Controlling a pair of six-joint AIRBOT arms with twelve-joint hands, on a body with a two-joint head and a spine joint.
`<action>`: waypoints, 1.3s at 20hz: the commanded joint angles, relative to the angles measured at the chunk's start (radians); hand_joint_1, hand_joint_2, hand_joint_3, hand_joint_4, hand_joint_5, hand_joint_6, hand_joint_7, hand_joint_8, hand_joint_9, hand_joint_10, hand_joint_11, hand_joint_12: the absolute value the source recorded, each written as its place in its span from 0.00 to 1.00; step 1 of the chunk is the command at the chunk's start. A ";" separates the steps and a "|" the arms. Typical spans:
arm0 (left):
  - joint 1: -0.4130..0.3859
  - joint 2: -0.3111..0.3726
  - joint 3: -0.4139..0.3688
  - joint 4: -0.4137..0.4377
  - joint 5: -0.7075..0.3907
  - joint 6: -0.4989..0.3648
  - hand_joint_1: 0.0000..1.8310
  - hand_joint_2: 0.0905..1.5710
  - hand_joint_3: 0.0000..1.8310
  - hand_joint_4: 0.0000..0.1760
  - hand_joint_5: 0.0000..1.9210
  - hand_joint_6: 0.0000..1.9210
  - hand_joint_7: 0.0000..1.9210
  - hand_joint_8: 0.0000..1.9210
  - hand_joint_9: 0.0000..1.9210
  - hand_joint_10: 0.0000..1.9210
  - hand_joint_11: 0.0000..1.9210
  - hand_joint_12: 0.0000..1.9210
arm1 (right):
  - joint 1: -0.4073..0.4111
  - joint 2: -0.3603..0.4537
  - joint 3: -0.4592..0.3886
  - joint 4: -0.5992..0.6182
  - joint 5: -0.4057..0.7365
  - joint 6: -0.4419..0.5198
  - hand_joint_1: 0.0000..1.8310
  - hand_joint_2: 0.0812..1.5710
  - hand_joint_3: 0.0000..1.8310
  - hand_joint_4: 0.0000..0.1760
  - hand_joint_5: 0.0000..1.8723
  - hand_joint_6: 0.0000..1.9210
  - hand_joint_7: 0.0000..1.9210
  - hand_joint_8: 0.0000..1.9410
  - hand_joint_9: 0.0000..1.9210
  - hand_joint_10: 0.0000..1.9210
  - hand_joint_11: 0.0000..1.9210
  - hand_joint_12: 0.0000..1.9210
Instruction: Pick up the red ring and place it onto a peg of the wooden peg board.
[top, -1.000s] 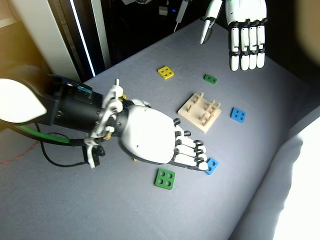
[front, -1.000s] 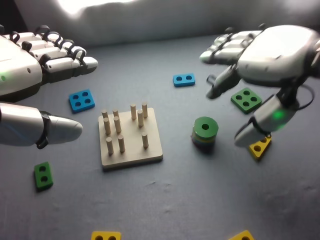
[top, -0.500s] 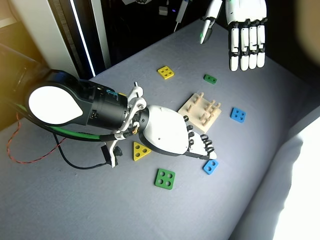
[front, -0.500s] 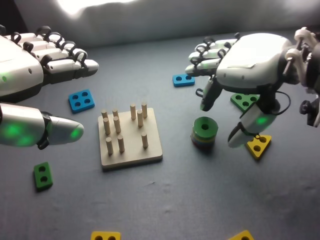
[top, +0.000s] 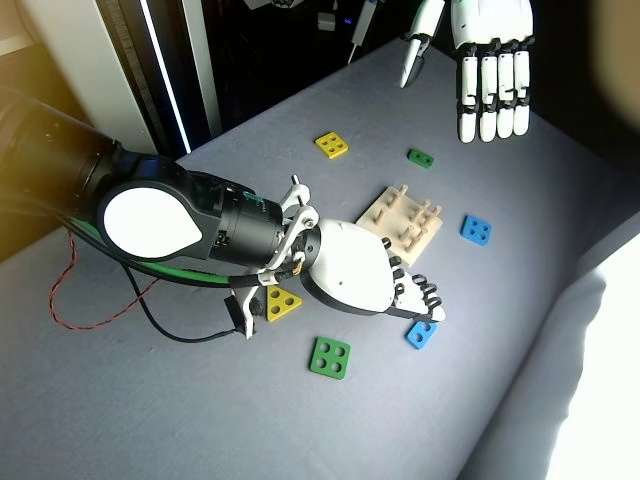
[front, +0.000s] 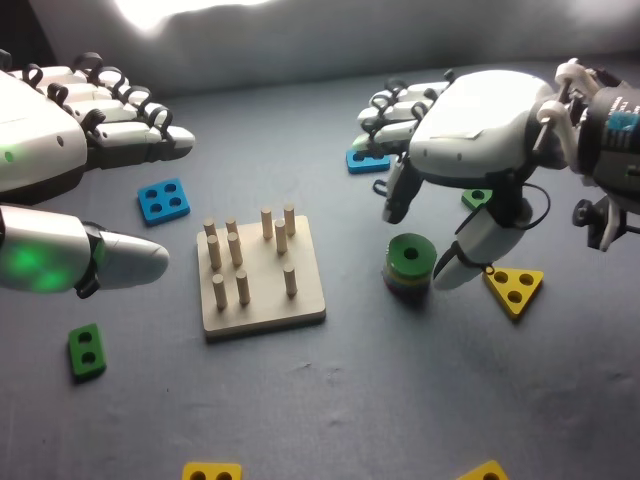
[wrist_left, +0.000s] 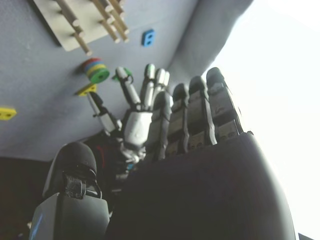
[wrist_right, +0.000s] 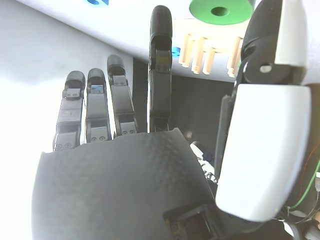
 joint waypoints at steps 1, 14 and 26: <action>-0.013 0.014 0.001 -0.009 -0.069 0.002 0.00 0.78 0.00 0.00 0.06 0.00 0.04 0.00 0.01 0.00 0.00 0.02 | -0.002 0.008 0.003 0.013 0.091 -0.003 0.41 0.43 0.00 1.00 0.44 0.00 0.10 0.01 0.00 0.00 0.00 0.00; -0.013 0.014 0.002 -0.010 -0.067 0.002 0.00 0.77 0.00 0.00 0.07 0.01 0.05 0.01 0.02 0.01 0.01 0.00 | -0.039 -0.014 0.003 0.013 0.106 -0.026 0.40 0.45 0.00 1.00 0.47 0.01 0.02 0.01 0.00 0.00 0.00 0.00; -0.014 0.014 0.001 -0.005 -0.066 0.002 0.00 0.78 0.00 0.00 0.08 0.01 0.06 0.01 0.03 0.01 0.03 0.01 | -0.055 -0.020 0.003 0.013 0.120 -0.045 0.44 0.47 0.01 1.00 0.46 0.00 0.01 0.00 0.00 0.00 0.00 0.00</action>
